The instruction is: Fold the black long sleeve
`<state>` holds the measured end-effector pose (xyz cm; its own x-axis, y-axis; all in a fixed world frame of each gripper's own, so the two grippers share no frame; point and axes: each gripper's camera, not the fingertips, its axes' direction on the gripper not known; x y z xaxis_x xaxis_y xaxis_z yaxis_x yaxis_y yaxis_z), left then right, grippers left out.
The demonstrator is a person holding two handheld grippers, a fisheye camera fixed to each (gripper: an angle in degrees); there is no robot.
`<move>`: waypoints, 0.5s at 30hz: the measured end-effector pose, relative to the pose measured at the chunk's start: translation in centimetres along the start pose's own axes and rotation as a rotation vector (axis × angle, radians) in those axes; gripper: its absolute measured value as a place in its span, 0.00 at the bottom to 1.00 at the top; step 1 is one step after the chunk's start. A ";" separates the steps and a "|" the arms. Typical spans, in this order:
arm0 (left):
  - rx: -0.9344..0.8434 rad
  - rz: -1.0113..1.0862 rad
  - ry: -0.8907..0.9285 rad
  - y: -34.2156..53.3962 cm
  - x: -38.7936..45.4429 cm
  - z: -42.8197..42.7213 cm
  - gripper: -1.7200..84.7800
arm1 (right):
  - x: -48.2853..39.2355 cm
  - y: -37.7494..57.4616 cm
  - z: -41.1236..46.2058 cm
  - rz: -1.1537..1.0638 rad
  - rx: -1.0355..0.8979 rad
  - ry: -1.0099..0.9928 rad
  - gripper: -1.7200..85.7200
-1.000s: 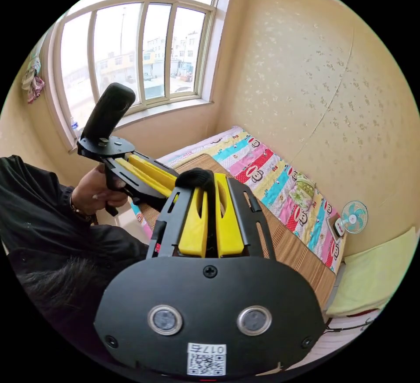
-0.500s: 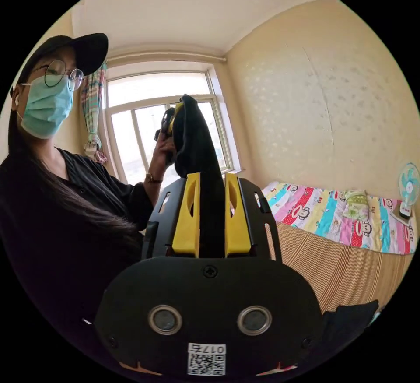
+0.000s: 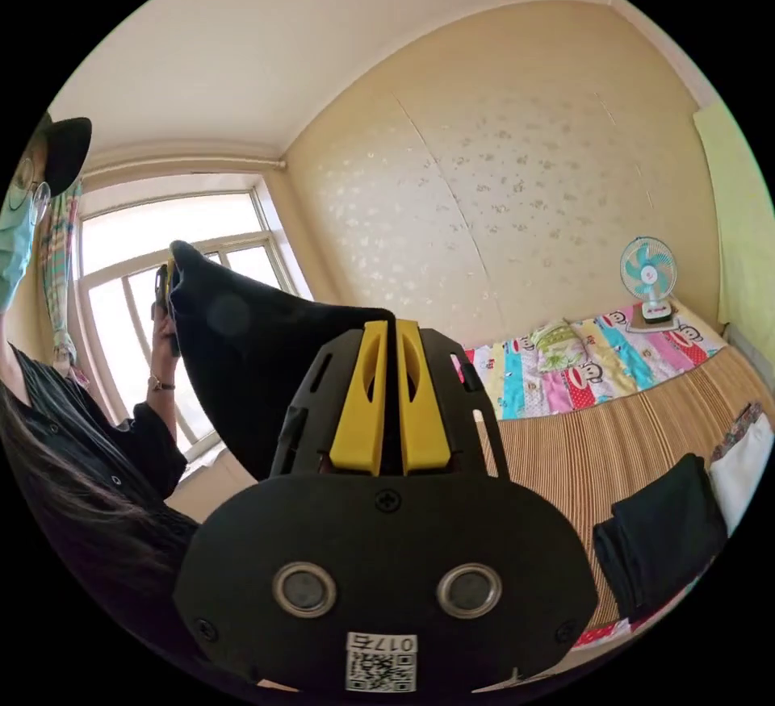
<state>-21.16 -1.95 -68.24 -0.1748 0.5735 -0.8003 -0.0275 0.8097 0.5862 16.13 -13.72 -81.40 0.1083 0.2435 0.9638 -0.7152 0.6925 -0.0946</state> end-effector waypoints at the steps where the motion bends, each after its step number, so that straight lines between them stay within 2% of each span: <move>1: -0.028 0.016 -0.064 0.1 0.3 -1.4 0.06 | -0.6 -2.5 -1.0 -0.046 0.051 0.002 0.05; 2: -0.033 0.023 -0.115 0.3 0.5 -2.2 0.06 | -1.3 -4.6 -1.9 -0.086 0.101 0.002 0.05; 4: 0.036 0.002 -0.440 2.3 0.6 -4.8 0.06 | -2.4 -7.1 -3.0 -0.149 0.171 0.019 0.05; 6: 0.130 -0.087 -0.549 4.7 -0.9 -5.9 0.06 | -3.3 -8.6 -3.7 -0.187 0.237 0.063 0.04; 8: 0.255 -0.161 -0.484 7.1 -2.6 -6.8 0.05 | -4.4 -9.6 -4.1 -0.179 0.308 0.136 0.04; 10: 0.322 -0.129 -0.465 7.8 -2.6 -6.7 0.05 | -5.3 -10.1 -4.3 -0.196 0.353 0.176 0.04; 15: 0.296 -0.135 -0.548 1.8 -3.7 -8.1 0.05 | -5.3 -14.8 -4.8 -0.324 0.381 0.253 0.04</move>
<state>-28.49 -3.66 -63.18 0.3424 0.3811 -0.8588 0.2723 0.8345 0.4789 29.46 -21.98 -86.32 0.4926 0.2475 0.8343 -0.8119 0.4758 0.3382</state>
